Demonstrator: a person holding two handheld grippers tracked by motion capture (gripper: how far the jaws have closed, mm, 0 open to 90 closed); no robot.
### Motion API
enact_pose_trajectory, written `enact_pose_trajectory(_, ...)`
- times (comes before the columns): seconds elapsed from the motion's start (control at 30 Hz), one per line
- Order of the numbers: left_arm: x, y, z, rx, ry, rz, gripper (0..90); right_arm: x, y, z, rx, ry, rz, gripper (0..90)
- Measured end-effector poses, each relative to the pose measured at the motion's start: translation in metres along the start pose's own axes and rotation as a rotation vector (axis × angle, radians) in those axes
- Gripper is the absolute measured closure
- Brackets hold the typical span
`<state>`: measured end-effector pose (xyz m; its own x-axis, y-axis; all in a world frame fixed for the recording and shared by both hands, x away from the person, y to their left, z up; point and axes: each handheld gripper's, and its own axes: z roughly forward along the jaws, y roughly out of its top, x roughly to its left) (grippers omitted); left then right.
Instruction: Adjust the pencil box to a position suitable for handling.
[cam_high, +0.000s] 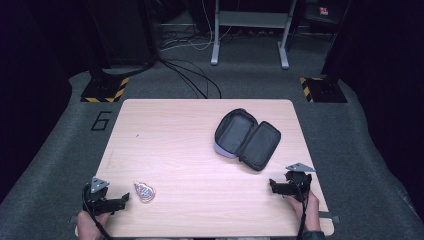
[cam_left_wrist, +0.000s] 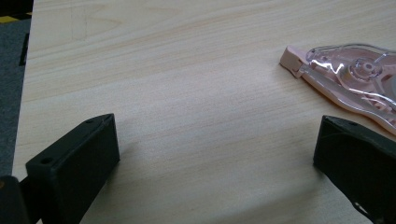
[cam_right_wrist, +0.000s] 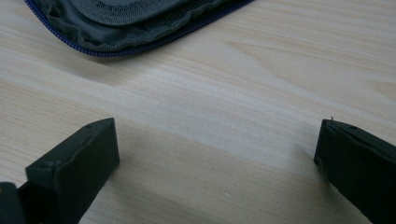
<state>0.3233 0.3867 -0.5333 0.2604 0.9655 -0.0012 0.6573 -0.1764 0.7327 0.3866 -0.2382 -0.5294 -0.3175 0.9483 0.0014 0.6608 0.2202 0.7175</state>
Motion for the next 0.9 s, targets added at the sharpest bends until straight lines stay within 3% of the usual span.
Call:
enact_pose_trajectory(0.2, 0.0, 0.0, 0.0, -0.001, 0.003, -0.001, 0.2, 0.001, 0.0, -0.002, 0.013, -0.01, 0.014, 0.0)
enact_pose_trajectory(0.37, 0.0, 0.0, 0.0, -0.001, 0.004, -0.003, 0.2, 0.002, 0.001, -0.004, 0.034, -0.041, 0.051, 0.7)
enact_pose_trajectory(0.43, 0.0, 0.0, 0.0, -0.001, 0.004, -0.002, 0.2, 0.002, 0.0, -0.006, 0.014, -0.056, 0.077, 4.2)
enact_pose_trajectory(0.5, 0.0, 0.0, 0.0, -0.001, 0.004, -0.002, 0.2, -0.002, -0.001, -0.008, 0.007, -0.038, 0.095, 3.2)
enact_pose_trajectory(0.53, 0.0, 0.0, 0.0, -0.001, 0.004, -0.002, 0.2, -0.002, 0.0, -0.009, 0.009, -0.02, 0.127, 3.4)
enact_pose_trajectory(0.73, 0.0, 0.0, 0.0, -0.002, 0.007, -0.003, 0.3, 0.001, 0.009, -0.016, -0.023, -0.004, 0.127, 4.5)
enact_pose_trajectory(0.9, 0.0, 0.0, 0.0, -0.002, 0.008, -0.005, 0.3, 0.011, 0.03, -0.018, -0.033, 0.031, 0.125, 5.7)
